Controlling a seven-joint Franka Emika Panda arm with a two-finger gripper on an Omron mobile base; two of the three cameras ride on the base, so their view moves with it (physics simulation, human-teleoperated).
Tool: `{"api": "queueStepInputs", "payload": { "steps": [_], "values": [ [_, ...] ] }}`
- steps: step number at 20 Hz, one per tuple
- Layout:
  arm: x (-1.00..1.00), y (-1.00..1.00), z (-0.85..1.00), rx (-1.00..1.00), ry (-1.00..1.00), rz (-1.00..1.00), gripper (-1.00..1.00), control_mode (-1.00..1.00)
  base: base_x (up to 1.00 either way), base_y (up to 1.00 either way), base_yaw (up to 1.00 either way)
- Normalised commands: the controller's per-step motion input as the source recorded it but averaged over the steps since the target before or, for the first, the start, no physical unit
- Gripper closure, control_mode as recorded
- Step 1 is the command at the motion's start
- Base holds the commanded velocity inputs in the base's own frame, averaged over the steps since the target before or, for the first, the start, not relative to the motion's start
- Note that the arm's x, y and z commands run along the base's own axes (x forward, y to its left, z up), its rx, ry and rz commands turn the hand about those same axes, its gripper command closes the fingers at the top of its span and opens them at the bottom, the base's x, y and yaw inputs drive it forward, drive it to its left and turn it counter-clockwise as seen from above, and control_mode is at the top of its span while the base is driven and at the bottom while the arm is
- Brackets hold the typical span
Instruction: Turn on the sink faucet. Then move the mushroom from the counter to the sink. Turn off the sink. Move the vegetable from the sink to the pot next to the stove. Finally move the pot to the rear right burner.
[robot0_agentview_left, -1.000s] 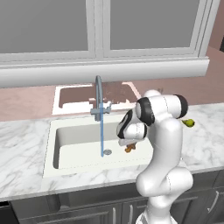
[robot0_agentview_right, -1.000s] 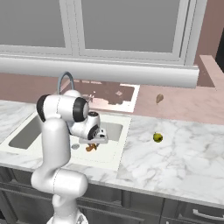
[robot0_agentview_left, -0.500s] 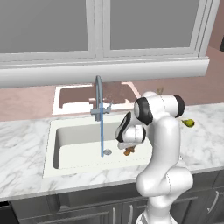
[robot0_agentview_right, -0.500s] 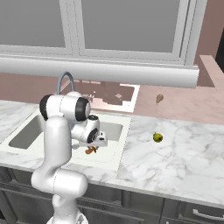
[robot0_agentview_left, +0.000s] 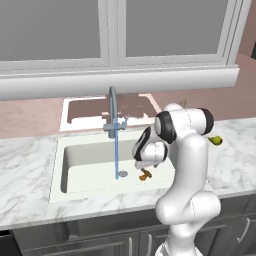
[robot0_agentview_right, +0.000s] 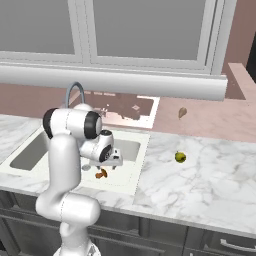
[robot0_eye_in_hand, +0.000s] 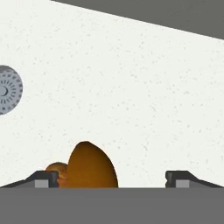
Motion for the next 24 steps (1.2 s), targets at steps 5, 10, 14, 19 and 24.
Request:
{"api": "queueStepInputs", "payload": {
  "steps": [5, 10, 14, 19, 24],
  "values": [
    [-0.13, 0.00, 0.53, 0.00, 0.00, 0.00, -1.00, -1.00, 0.00, 0.00, 0.00],
    [-0.18, 0.00, 0.52, 0.00, 0.00, 0.00, -1.00, -1.00, 0.00, 0.00, 0.00],
    [-0.22, 0.00, 0.37, 0.00, -0.02, 0.00, -1.00, -1.00, 0.00, 0.00, 0.00],
    [-0.28, 0.00, 0.18, 0.01, -0.10, 0.07, -1.00, -1.00, 0.00, 0.00, 0.00],
    [-0.26, 0.00, 0.19, 0.05, -0.16, 0.15, -1.00, -1.00, 0.00, 0.00, 0.00]
  ]
}}
